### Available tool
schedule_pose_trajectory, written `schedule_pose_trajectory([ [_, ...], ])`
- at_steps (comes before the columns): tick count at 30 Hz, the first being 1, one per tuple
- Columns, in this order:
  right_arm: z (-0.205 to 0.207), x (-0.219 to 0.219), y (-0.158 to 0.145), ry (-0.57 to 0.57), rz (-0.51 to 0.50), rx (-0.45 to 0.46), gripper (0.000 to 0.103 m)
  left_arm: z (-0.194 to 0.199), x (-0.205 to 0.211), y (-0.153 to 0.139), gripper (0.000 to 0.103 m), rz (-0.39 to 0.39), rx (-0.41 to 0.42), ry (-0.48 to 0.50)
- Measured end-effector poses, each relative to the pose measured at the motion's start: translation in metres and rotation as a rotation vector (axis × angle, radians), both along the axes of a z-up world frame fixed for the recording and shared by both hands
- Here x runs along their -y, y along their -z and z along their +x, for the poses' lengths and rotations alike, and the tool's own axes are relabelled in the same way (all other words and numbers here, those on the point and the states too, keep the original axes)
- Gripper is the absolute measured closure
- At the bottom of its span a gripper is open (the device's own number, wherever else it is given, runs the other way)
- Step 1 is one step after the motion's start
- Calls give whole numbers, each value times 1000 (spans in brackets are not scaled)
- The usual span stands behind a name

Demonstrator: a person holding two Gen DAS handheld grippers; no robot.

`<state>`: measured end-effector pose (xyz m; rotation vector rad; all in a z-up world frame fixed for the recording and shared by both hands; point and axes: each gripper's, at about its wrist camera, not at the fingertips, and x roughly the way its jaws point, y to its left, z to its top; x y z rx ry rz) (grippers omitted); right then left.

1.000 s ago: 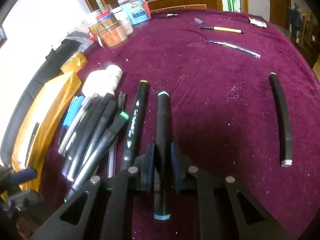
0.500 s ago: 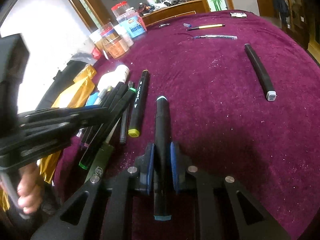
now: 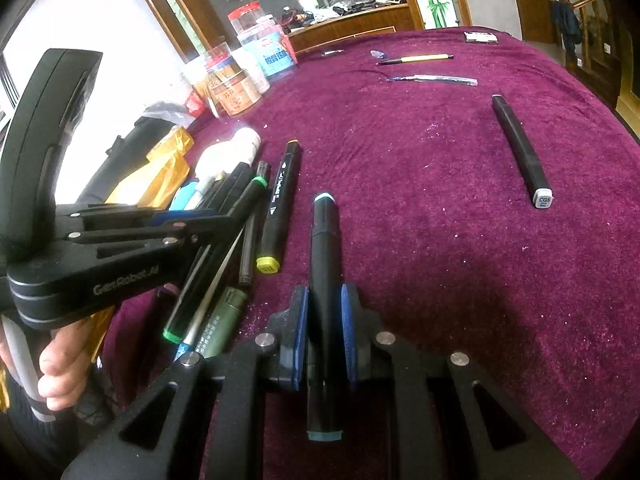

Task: Organize rigid objects
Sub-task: 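Carry both markers over the white tray and open both tools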

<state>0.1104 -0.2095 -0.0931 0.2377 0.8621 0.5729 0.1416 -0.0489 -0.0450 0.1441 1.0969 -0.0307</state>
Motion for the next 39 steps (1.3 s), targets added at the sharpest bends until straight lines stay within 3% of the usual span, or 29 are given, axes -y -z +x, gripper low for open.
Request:
schedule_pose_trajectory([
  [10,-2,-1,0,8,-10,9,89,2,21,6,93,142,6,15],
  [13,-2,-1,0,9,-10,9,89,1,11,6,89,85,10,14],
  [16,-2,-2,0,9,-10,10,89,-5,-3,7,89,-62,-39,8],
  [17,-2,-2,0,10,-11,10,89,-8,-4,8,89,-79,-45,6],
  [21,-3,-1,0,9,-14,12,88,-10,7,15,89,21,-38,-10],
  [23,-2,-1,0,9,-9,10,88,-11,9,15,90,24,-26,-13],
  [25,-2,-2,0,9,-10,10,88,-15,7,13,91,-10,-18,-17],
  [31,-6,-2,-1,21,-20,26,89,-50,-24,-7,91,-207,29,-84],
  [39,-13,-4,-5,41,-47,83,89,-98,-54,-29,90,-329,84,-149],
])
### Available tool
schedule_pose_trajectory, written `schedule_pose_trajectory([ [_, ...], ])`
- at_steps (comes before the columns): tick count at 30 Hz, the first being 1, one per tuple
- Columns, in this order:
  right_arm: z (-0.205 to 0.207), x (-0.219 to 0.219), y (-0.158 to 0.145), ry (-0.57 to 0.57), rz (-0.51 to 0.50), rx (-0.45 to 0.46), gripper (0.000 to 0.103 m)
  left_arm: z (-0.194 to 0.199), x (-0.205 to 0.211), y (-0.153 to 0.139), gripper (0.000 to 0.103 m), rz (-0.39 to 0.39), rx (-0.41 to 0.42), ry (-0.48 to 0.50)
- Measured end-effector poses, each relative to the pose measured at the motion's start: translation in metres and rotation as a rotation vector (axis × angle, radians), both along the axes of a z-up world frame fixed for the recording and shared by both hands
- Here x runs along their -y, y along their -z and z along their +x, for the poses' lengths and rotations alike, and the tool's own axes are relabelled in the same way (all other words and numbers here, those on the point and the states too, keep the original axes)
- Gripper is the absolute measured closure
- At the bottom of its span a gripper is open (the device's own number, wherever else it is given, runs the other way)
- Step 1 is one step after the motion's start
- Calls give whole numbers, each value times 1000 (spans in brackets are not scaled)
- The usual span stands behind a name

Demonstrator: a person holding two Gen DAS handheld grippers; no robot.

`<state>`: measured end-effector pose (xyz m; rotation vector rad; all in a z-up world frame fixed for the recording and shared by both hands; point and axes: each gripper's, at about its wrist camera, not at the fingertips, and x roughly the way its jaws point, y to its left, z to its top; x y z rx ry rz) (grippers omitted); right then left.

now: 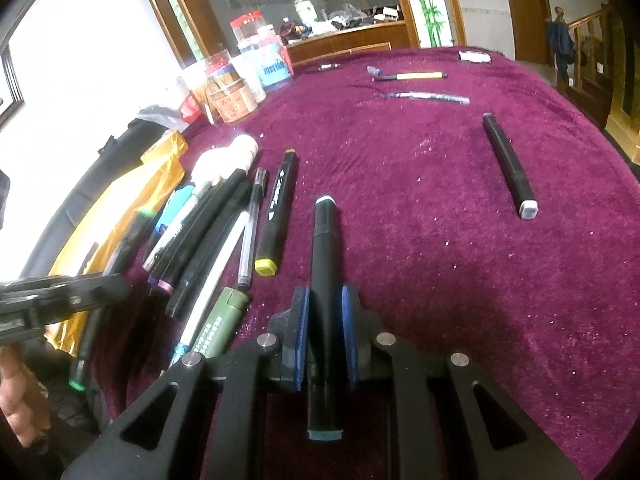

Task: Organize rigid objects
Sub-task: 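Carry both markers over the white tray and open both tools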

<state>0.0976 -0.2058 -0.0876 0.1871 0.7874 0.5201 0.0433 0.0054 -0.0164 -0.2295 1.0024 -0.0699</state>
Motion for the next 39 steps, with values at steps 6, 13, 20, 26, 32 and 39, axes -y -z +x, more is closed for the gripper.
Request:
schedule_pose_trajectory([
  [6,-20,-4,-17,53,18,70,89,-27,-41,-22,90,-60,59,-63],
  [13,-57,-93,-69,-228,193,96,89,-64,-132,-48,90,-82,125,-294],
  [20,-69,-209,-78,-424,145,52,88,-98,-205,-44,90,-71,148,-469],
  [26,-62,-276,-65,-471,43,-24,88,-96,-242,-9,90,-69,74,-527],
  [32,-55,-311,-43,-446,-76,-73,88,-84,-248,15,90,-61,3,-502],
  [39,-57,-327,-35,-441,-184,-41,87,-74,-246,29,90,-7,-79,-498],
])
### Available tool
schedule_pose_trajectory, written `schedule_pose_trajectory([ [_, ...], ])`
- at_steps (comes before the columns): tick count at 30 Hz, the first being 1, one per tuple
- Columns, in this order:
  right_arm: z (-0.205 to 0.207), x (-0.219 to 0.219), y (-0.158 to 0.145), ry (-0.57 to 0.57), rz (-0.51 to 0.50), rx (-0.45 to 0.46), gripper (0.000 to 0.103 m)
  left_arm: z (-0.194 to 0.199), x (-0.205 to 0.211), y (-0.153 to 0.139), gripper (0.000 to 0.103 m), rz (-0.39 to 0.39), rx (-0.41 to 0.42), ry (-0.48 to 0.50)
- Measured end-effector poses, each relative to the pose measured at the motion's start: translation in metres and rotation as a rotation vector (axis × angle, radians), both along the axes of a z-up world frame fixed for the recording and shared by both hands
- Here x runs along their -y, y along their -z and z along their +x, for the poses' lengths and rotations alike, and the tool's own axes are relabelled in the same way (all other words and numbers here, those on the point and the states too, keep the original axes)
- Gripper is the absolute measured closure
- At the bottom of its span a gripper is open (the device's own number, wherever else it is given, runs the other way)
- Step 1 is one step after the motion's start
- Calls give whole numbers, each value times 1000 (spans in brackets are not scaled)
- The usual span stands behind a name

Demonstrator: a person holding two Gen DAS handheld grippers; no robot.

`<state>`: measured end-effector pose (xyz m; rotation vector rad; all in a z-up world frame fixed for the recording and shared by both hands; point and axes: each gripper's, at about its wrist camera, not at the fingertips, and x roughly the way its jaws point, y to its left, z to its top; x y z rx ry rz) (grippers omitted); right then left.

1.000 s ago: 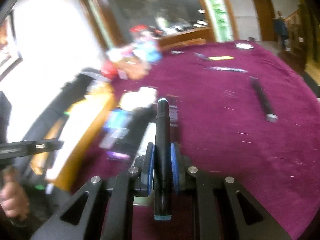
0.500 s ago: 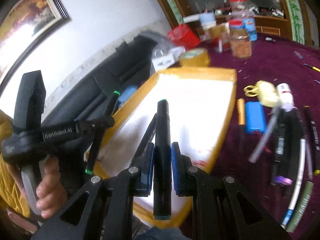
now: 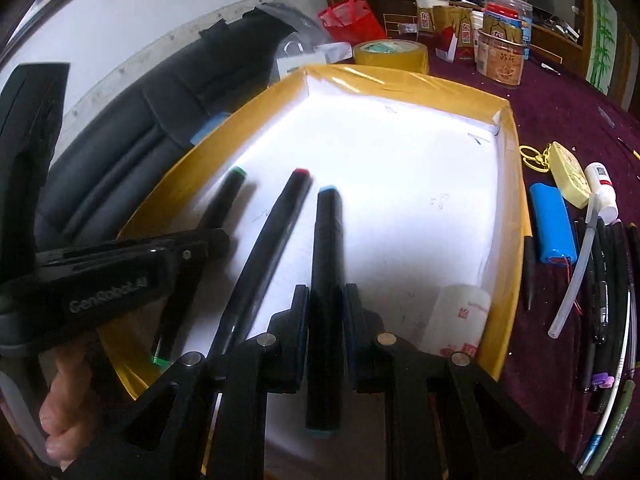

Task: Organize rigid objects
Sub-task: 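Carry both markers over the white tray and open both tools, then move both tools back to the marker pile on the table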

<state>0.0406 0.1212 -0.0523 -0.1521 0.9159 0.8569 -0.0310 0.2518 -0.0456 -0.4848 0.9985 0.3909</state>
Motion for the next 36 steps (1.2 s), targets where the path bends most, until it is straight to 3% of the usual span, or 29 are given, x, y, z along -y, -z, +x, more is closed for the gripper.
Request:
schedule_pose_trajectory([
  [3,-2,5,-3,-6,31,2,83,-2,-2,2,90,-16,18,1],
  [5,-9,14,-11,-2,81,19,73,-4,-2,-1,88,-22,34,-1],
  [6,-14,23,-16,-12,128,34,61,-7,-1,-5,87,-14,43,-12],
  [7,-23,33,-21,-23,169,47,52,-12,0,-10,84,-3,60,-27],
  [9,-33,61,-32,-42,266,76,50,-22,7,-22,73,22,111,-48],
  [11,-41,88,-38,-52,336,97,47,-30,20,-35,56,36,167,-37],
  [13,-45,115,-38,-45,383,99,38,-33,41,-45,51,36,214,3],
  [18,-32,182,-23,18,475,-1,38,-25,95,-60,51,-8,274,133],
  [25,-10,271,2,230,452,-29,38,0,175,-59,51,-10,238,305],
  [30,3,309,16,336,412,-57,38,12,216,-47,51,-31,187,381],
  [36,15,330,20,395,376,-70,39,20,258,-37,51,17,143,478],
])
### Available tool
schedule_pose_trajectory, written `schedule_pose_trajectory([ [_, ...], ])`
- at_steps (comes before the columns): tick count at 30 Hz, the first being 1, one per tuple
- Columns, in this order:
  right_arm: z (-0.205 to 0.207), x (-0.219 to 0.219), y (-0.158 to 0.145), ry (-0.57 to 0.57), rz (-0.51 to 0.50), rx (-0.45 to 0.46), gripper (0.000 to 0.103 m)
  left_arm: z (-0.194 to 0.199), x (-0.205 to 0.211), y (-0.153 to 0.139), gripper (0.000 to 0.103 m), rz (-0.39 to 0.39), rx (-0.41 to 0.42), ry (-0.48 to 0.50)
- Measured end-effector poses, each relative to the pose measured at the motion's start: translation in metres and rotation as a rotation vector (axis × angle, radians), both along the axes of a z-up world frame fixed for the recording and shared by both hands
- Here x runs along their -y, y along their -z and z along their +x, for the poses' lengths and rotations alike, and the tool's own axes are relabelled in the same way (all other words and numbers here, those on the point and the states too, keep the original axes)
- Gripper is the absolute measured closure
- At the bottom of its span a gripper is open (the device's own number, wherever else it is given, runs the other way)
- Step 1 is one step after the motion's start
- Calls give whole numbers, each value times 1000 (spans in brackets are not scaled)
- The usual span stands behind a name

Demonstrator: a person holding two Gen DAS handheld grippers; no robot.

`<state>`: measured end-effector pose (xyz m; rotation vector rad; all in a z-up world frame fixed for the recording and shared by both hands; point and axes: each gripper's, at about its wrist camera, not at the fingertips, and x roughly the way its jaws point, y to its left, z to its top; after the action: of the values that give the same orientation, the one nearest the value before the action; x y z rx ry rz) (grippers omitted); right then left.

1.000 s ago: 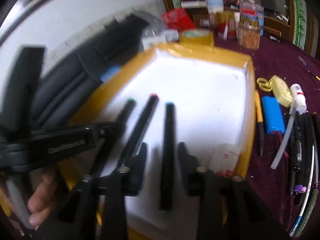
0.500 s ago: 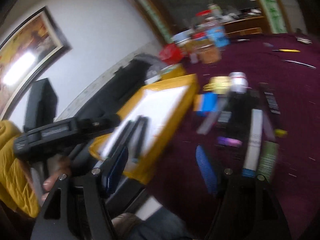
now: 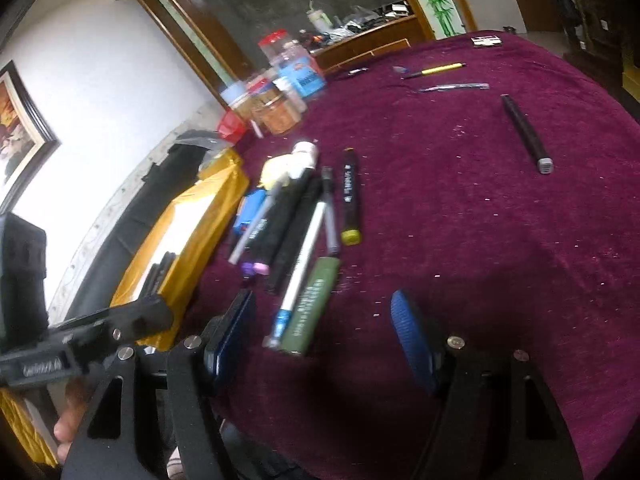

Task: Organize rigid objects
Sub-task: 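Move both tools back to the marker pile on the table, then grasp a black marker with the right tool while the left grasps a yellow-capped marker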

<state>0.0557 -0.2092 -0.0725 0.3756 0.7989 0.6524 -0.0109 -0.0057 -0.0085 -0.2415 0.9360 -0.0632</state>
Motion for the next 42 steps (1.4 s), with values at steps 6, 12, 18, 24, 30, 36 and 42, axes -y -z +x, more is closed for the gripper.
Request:
schedule_pose_trajectory([
  [6,12,14,0,44,-45,-16,45,8,6,5,51,-14,-19,17],
  [12,51,57,-14,181,-105,-46,46,11,3,13,51,-35,-38,29],
  [18,113,71,-19,247,-254,-49,59,11,-1,14,51,-65,-41,40],
  [24,162,70,-11,301,-359,-74,66,11,-9,15,51,-80,-40,35],
  [30,174,61,7,298,-409,-90,81,11,-13,21,51,-85,-54,28],
  [36,135,41,6,220,-370,-80,90,12,-12,19,51,-92,-43,23],
  [42,71,10,12,131,-309,-69,90,24,-5,16,51,-88,-49,20],
])
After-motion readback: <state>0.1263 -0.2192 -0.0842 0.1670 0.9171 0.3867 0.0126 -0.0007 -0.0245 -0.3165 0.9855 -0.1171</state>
